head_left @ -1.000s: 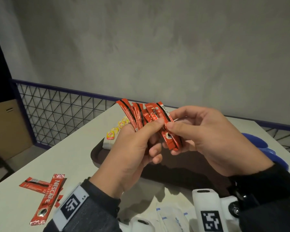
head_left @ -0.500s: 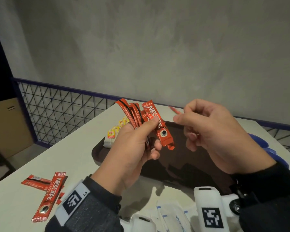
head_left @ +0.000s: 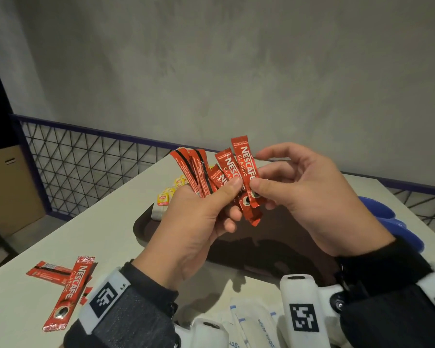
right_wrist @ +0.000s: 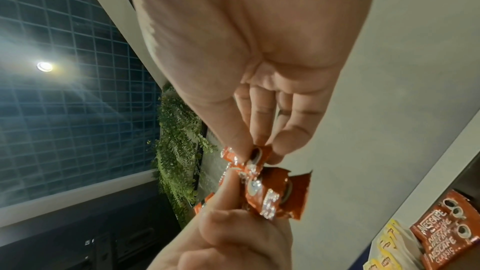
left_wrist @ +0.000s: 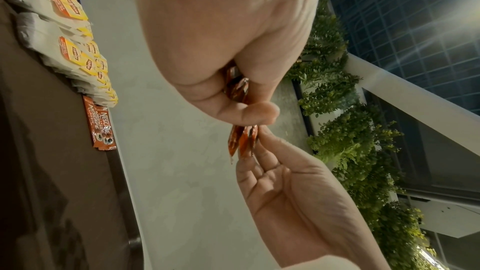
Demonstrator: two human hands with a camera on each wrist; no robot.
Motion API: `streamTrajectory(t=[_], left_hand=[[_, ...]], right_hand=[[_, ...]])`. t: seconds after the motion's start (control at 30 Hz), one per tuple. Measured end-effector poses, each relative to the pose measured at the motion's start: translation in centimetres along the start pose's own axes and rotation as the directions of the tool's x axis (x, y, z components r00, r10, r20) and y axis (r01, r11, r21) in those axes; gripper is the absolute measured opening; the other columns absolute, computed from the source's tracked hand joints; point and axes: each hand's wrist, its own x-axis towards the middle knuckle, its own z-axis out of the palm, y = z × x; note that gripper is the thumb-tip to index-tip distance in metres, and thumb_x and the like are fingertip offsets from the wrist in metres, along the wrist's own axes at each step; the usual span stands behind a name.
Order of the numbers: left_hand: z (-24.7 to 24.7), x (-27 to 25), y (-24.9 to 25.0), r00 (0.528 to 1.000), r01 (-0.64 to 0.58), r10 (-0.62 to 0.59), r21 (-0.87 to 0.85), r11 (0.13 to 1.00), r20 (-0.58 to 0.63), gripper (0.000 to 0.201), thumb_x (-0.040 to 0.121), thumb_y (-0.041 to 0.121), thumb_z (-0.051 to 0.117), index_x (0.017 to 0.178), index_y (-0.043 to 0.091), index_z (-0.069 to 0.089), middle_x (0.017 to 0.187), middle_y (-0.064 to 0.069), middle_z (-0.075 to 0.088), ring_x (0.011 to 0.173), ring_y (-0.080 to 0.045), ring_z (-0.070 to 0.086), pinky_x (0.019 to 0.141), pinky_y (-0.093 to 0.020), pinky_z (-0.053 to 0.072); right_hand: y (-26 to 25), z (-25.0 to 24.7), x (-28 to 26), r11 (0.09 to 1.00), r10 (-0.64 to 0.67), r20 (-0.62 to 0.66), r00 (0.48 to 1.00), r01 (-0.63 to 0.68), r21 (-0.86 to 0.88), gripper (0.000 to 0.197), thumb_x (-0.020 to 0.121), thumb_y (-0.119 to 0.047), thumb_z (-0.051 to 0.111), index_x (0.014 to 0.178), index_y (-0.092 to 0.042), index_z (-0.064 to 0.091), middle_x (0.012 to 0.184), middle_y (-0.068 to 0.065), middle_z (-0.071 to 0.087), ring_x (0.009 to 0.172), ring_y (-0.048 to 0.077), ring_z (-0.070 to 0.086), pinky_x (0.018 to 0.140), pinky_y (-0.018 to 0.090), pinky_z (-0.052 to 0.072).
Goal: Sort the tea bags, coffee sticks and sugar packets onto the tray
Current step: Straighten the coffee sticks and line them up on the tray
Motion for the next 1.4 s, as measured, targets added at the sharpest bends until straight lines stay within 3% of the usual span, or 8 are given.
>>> streamTrajectory(t=[0.13,0.33,0.6,0.87,1.0,1.13,1.27,1.4], left_hand=[[0.0,0.0,0.0,1.000,0.009,-0.009,-0.011,1.000,-0.017,0.025,0.091,0.020,0.073,0.111,0.004,0.072,0.082,-0.008,0.071,0.052,-0.007,0.057,0.045,-0.016,0.046],[0.1,0.1,0.1,0.999,0.013,-0.014,-0.031,0.999,-0.042,0.028,0.088,0.022,0.075,0.108,0.002,0.072,0.075,-0.007,0.067,0.051,-0.007,0.055,0.044,-0.016,0.045],[0.2,0.3,0.3,0.994,0.022,-0.035,-0.124,0.992,-0.102,0.011,0.091,0.018,0.073,0.092,0.007,0.074,0.070,-0.004,0.064,0.050,-0.005,0.053,0.041,-0.015,0.044],[-0.7,1.0,2.2,0.990,-0.059,0.032,-0.201,0.978,-0.135,0.038,0.080,0.021,0.079,0.111,-0.001,0.073,0.068,0.000,0.062,0.049,-0.004,0.053,0.040,-0.013,0.042],[-3.8,2.2,4.4,0.987,-0.102,0.082,-0.146,0.984,-0.140,0.028,0.082,0.022,0.075,0.103,0.003,0.075,0.064,0.003,0.057,0.048,-0.003,0.048,0.038,-0.012,0.037],[-6.6,2.1,4.3,0.994,-0.012,-0.002,-0.124,0.992,-0.111,0.020,0.090,0.025,0.069,0.094,0.008,0.078,0.062,0.003,0.057,0.047,-0.003,0.046,0.036,-0.012,0.035],[-7.7,1.9,3.7,0.994,0.077,-0.087,-0.162,0.984,-0.058,0.025,0.095,0.027,0.066,0.085,0.011,0.082,0.063,0.001,0.060,0.045,-0.005,0.049,0.036,-0.014,0.037],[-8.4,2.4,3.4,0.991,0.104,-0.117,-0.175,0.979,-0.064,0.027,0.098,0.030,0.066,0.087,0.010,0.083,0.064,-0.001,0.061,0.046,-0.005,0.051,0.038,-0.015,0.040]], right_hand=[[0.3,-0.4,0.2,0.998,-0.023,-0.082,0.996,0.019,-0.057,0.017,0.087,-0.009,0.077,0.098,-0.020,0.071,0.087,-0.001,0.077,0.080,0.017,0.075,0.059,0.029,0.059],[0.4,-0.2,0.1,0.999,-0.005,0.057,0.998,0.002,0.049,0.017,0.086,-0.004,0.076,0.101,-0.012,0.076,0.090,0.012,0.078,0.078,0.023,0.075,0.061,0.029,0.057],[1.0,0.3,0.1,0.998,-0.025,0.055,0.998,0.029,-0.057,0.019,0.080,-0.016,0.084,0.097,-0.016,0.078,0.088,0.007,0.077,0.078,0.017,0.073,0.062,0.029,0.059],[-0.1,-1.0,0.8,0.987,0.053,-0.103,0.993,-0.036,0.159,0.019,0.081,-0.004,0.078,0.100,-0.005,0.075,0.087,0.010,0.079,0.071,0.018,0.074,0.055,0.028,0.054],[-1.6,-2.2,4.9,0.969,0.109,-0.034,0.993,-0.114,-0.218,0.014,0.084,-0.006,0.079,0.097,-0.008,0.075,0.081,0.007,0.078,0.066,0.014,0.071,0.053,0.027,0.056],[1.2,-1.2,10.9,0.775,0.239,0.024,0.971,-0.175,-0.608,0.010,0.087,-0.010,0.079,0.095,-0.011,0.074,0.082,0.007,0.078,0.068,0.014,0.073,0.054,0.026,0.058],[7.7,1.5,14.1,0.631,0.413,0.044,0.910,-0.251,-0.734,0.016,0.083,-0.005,0.080,0.098,-0.006,0.074,0.089,0.013,0.078,0.071,0.021,0.073,0.054,0.028,0.058],[11.8,4.1,15.3,0.628,0.475,0.040,0.879,-0.306,-0.715,0.021,0.079,-0.001,0.083,0.097,-0.007,0.073,0.091,0.014,0.074,0.078,0.028,0.073,0.064,0.036,0.063]])
